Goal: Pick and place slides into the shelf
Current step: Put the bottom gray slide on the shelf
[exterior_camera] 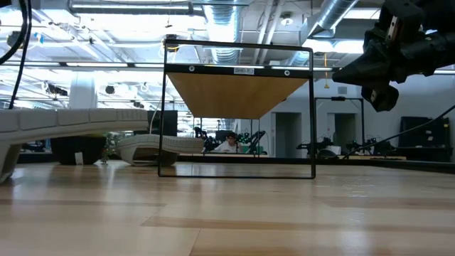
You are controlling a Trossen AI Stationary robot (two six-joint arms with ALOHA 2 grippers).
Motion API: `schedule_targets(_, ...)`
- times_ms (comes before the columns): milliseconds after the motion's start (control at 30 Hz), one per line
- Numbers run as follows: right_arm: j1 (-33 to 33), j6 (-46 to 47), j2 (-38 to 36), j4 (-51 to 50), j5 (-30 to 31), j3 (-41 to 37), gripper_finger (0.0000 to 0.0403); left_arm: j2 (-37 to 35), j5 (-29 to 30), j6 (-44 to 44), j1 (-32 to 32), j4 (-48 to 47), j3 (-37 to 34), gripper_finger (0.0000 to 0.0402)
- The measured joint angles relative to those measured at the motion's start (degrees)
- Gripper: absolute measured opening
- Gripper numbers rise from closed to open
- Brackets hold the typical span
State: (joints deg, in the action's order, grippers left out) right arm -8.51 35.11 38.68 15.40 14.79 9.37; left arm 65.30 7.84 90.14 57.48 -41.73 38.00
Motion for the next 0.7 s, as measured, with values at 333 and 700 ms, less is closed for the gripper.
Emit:
schedule_targets(333,0.02,2.1,-0.02,0.09,0.0,0.0,0.0,0.13,1.7,3.05,2.25,-2.77,-0.02,0.0209)
schedule_targets(700,0.02,3.5,0.0,0.55,0.0,0.0,0.0,6.47,0.15,2.76,2.33,-0.04,-2.14,0.0209)
